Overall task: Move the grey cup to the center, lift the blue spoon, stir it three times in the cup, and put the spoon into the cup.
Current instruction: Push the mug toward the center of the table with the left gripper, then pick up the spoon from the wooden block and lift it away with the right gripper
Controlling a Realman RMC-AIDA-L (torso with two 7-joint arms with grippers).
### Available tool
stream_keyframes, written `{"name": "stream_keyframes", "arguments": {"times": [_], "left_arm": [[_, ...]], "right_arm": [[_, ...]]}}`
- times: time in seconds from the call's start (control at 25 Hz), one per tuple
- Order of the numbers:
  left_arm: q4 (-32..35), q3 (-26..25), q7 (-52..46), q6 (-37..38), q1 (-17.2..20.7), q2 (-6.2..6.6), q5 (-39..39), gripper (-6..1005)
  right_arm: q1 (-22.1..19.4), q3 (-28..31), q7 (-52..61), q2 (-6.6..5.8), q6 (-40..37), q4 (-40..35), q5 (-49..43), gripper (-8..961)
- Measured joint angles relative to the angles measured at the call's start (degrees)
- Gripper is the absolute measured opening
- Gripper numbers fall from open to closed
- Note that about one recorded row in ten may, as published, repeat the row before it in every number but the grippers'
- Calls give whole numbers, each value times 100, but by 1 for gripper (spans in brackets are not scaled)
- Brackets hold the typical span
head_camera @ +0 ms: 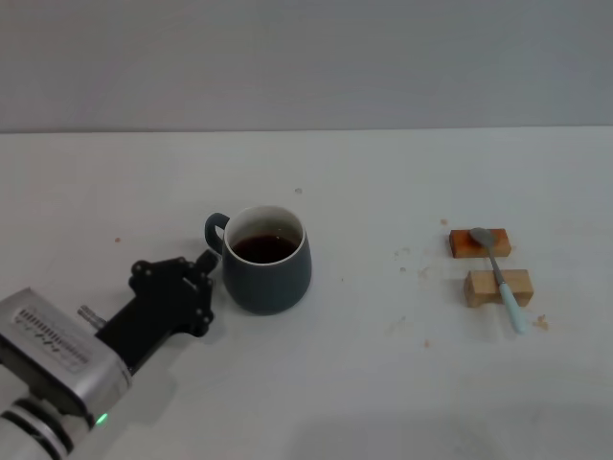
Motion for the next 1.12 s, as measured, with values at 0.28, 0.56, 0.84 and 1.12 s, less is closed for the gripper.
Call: {"name": "stream_keyframes", "arguments": {"times": [0.28, 0.56, 0.84, 1.12], "left_arm": [[149, -1044, -64, 752, 621, 53, -33, -2], [323, -2064, -594, 1207, 973, 76, -39, -2], [808, -2468, -1134, 1386, 1027, 76, -32, -2], [848, -2448, -1122, 1330, 1000, 72, -1, -2]], "right_arm": [[22, -47, 0, 0, 69, 26, -43, 725], [203, -69, 276, 15, 691, 67, -566, 722], [364, -81, 294, 18, 1562, 70, -946, 719], [312, -80, 296, 4, 2163, 31, -1326, 715]]}}
